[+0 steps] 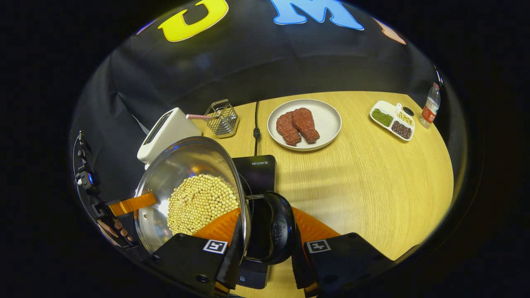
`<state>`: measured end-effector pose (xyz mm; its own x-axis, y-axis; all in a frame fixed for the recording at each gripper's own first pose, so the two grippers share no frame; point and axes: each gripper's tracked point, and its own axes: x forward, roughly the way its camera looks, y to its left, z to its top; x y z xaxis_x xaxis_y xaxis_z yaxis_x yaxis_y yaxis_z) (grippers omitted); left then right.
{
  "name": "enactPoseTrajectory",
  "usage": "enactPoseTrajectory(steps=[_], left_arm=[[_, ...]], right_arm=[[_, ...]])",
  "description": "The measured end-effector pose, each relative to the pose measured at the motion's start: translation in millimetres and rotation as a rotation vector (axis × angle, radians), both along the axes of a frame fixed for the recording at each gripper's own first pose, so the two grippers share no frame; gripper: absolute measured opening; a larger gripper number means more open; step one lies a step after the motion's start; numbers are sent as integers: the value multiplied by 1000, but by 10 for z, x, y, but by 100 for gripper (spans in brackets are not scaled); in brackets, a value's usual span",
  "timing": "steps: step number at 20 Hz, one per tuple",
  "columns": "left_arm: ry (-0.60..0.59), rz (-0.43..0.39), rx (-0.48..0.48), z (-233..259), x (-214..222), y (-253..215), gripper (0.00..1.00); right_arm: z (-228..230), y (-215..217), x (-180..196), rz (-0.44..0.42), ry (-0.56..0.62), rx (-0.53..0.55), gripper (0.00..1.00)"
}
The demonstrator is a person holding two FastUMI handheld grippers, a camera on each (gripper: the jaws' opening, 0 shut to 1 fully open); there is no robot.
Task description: First push the handle of the pot to place it horizontally, then grasp the pot with both hands and set it on the induction cooktop.
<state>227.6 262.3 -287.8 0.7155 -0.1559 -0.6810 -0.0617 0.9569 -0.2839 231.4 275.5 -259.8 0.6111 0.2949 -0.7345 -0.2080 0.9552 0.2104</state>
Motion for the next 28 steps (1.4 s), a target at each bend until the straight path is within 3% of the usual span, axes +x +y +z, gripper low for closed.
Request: enactPoseTrajectory(steps=[1, 4, 7, 8, 13, 14, 15, 18, 19, 22, 23, 26, 28], left_arm=[[5, -1, -2, -33, 30, 15, 47], [16, -6, 0, -129, 100, 54, 43], [16, -10, 14, -186, 140, 118, 51], [16, -10, 17, -202, 166, 114, 47], [2, -14, 30, -256, 195, 115, 48], [20, -24, 33, -293, 160, 135, 43], [7, -16, 21, -293, 171, 138, 52], [9, -15, 8, -306, 158, 129, 49], [11, -15, 11, -308, 156, 132, 53], [33, -22, 23, -328, 142, 129, 47], [37, -22, 23, -322, 144, 128, 56], [56, -24, 45, -359, 127, 125, 51], [66, -10, 119, -361, 141, 206, 59]], right_arm=[[-25, 17, 29, -5, 3, 0, 54], [-130, 55, 95, -13, 20, 1, 54], [-217, 84, 140, -16, 39, 6, 55], [-221, 76, 134, -18, 43, 9, 54], [-298, 73, 146, -23, 66, 11, 51], [-378, 81, 157, -15, 73, 6, 53], [-358, 67, 193, -12, 61, 8, 52], [-376, 77, 186, -6, 57, 11, 55], [-386, 76, 188, -1, 55, 10, 55], [-396, 81, 194, -7, 72, 10, 60], [-400, 80, 178, -9, 75, 9, 58], [-420, 58, 173, -2, 71, -6, 61], [-444, 40, 141, 11, 77, -21, 65]])
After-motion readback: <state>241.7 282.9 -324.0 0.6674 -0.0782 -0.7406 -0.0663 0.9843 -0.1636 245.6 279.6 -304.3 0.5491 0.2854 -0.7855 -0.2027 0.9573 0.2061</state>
